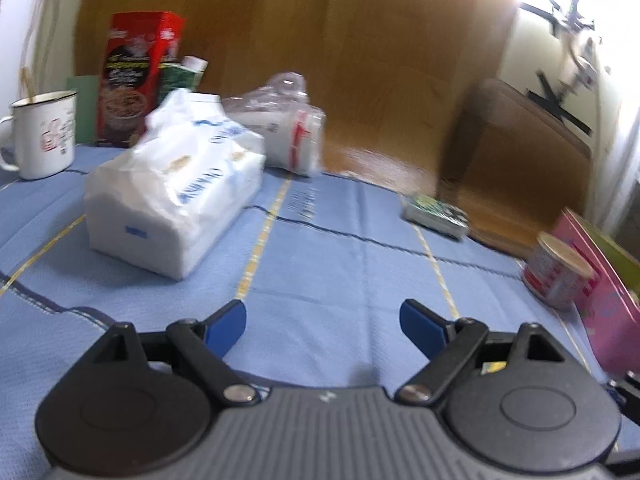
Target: Organize soft objects
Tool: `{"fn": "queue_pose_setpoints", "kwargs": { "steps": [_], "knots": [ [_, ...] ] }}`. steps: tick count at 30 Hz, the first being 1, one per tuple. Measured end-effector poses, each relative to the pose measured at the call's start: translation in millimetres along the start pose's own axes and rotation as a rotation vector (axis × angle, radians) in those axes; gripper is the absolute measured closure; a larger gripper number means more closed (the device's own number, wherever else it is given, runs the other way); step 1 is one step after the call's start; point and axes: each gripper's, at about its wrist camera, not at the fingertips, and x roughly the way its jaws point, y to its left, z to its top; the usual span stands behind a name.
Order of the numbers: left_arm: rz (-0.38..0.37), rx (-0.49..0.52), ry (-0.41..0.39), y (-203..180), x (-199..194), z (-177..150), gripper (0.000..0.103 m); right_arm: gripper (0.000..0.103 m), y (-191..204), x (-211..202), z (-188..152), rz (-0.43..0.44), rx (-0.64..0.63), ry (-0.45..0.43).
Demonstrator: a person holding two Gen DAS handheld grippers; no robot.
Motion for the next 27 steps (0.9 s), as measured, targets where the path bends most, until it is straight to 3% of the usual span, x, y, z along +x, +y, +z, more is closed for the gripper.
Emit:
{"fn": "queue_pose_setpoints", "kwargs": {
  "steps": [4, 7, 11, 12, 13, 15, 17, 22, 27],
  "knots": [
    [-0.199, -0.006, 0.096, -30.3, -8.0, -8.5, 0.025, 0.041, -14.6, -28.8, -23.0, -0.050, 0.082, -0.033],
    [-0.378, 0.005, 0.226, -64.0, -8.6, -12.2, 0.029, 0.041, -27.2, -44.8, -35.7, -0.057, 0.179, -0.060],
    [-0.462, 0.004, 0.348, -96.0, 0.9, -20.0, 0.034, 0.042, -47.7, -59.0, -45.8, 0.011, 0.364, -0.090],
    [-0.464, 0.013, 0.350, -103.2, 1.6, -21.8, 0.042, 0.042, -51.8, -60.4, -47.9, 0.025, 0.398, -0.098],
    [-0.467, 0.029, 0.363, -109.8, 3.3, -23.0, 0.056, 0.042, -54.3, -61.1, -49.7, 0.033, 0.416, -0.106],
    [-0.498, 0.032, 0.404, -120.9, 6.9, -25.7, 0.072, 0.042, -54.6, -62.1, -51.7, 0.029, 0.415, -0.117],
    [-0.510, 0.028, 0.401, -129.8, 6.5, -22.8, 0.072, 0.043, -50.6, -66.8, -51.9, -0.001, 0.397, -0.138],
    [-0.584, 0.100, 0.310, -168.7, -11.4, -0.7, 0.072, 0.043, -57.5, -92.7, -42.0, -0.097, 0.338, -0.288],
    [-0.651, 0.209, 0.223, -227.8, -6.3, 24.6, 0.073, 0.043, -80.3, -112.9, -25.0, -0.257, 0.278, -0.408]
  ]
}}
